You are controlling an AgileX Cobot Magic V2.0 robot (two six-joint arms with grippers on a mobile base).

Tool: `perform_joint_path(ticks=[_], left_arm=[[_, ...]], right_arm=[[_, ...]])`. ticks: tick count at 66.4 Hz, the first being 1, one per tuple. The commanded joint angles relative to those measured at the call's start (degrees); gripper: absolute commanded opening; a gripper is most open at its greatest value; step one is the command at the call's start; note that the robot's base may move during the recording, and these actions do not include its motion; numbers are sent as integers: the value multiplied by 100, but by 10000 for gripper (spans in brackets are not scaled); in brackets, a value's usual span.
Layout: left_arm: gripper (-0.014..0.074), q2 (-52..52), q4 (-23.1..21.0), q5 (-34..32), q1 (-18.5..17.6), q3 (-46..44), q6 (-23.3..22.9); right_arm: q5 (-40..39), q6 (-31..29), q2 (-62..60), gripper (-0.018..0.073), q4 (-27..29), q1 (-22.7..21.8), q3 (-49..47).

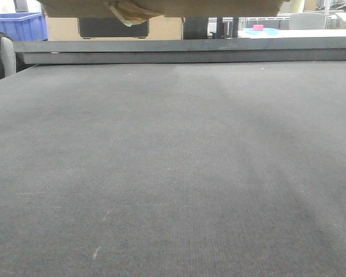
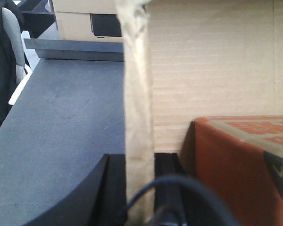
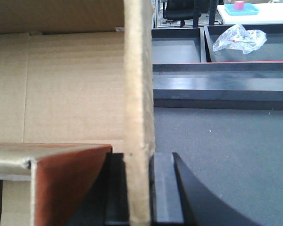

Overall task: Stack two boxes on right shelf middle
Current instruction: 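Back the base away from the table holding the box up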

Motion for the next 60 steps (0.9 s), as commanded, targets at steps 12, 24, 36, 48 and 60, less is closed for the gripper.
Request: perform_joint_path(ticks=[12,24,36,48,60], left_arm=[[-111,-107,172,-137,24,-64,-42],[-111,-107,172,-158,24,-64,-42],[-111,-107,172,-158,24,-64,-42],[-111,-107,172,-158,24,-64,-42],[-111,-107,172,-158,24,-64,-42]], right_arm=[[-511,29,-104,-168,-181,-26,-92],[-511,29,-104,-168,-181,-26,-92],[-510,29,-93,-168,-181,-26,-92],[-522,29,-93,-168,-181,-26,-92],[-522,29,-93,-168,-181,-26,-92]])
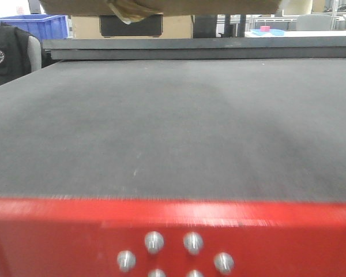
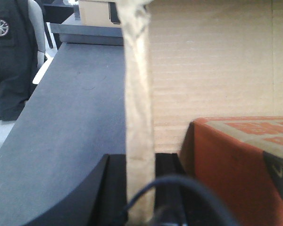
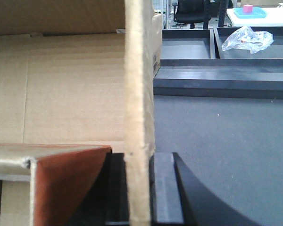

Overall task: Stack two boxes on right shelf middle
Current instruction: 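Back the base away from the table holding the box up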

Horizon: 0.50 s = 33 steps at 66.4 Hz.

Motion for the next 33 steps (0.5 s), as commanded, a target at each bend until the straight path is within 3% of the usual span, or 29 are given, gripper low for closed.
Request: perform_joint_path(ticks=[1,33], left_arm=[[-111,-63,149,-156,24,-59,-32],[-111,-63,159,-154,24,-59,-32]], right_arm=[[-432,29,-93,-168,-152,-16,-92],[-494,29,-93,-168,-152,-16,-92]])
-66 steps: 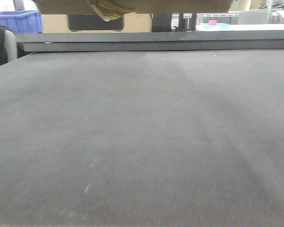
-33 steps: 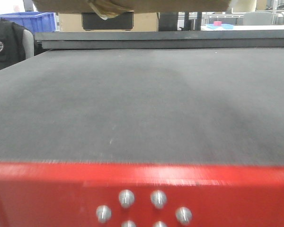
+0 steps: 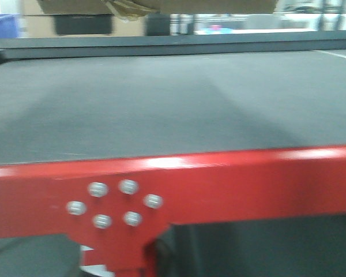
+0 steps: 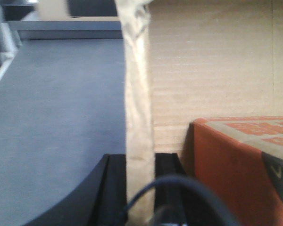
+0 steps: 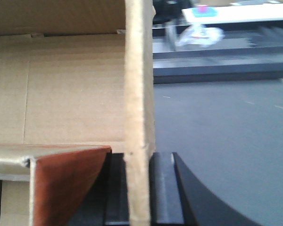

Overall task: Stack two boxes on right shelf middle
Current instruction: 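Back the base away from the table holding the box up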

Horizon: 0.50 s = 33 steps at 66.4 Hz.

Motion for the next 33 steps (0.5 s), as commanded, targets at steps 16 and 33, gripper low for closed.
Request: perform_joint_path(ticks=[16,33], left_arm=[[-111,-60,148,-164,24,-59,-32],[-111,-60,148,-164,24,-59,-32]], right_arm=[[-453,29,-103,-168,-152,-16,-92],[-453,29,-103,-168,-152,-16,-92]])
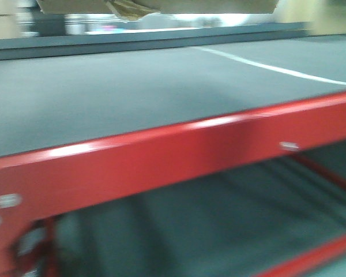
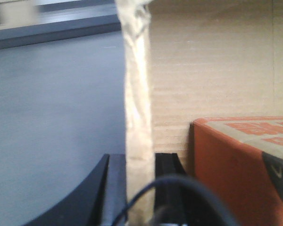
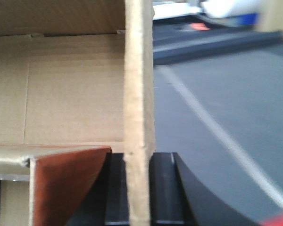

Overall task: Stack two boxes on right shelf middle
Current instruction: 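Back the base away from the table holding the box up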

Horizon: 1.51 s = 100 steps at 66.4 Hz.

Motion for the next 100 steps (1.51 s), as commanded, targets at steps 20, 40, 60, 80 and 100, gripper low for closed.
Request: perform_joint_path(ticks=[20,40,60,80,100], left_arm=[[-111,-60,148,-167,24,-59,-32],[-111,-60,148,-167,24,-59,-32],[-111,-60,148,-167,24,-59,-32],[-111,-60,148,-167,24,-59,-32],[-111,-60,148,-167,24,-59,-32]], right_arm=[[-444,29,-103,-168,-152,-16,-92],[-493,29,-103,-168,-152,-16,-92],[-515,29,-103,-168,-152,-16,-92],[-526,29,-103,-168,-152,-16,-92],[-526,29,-103,-168,-152,-16,-92]])
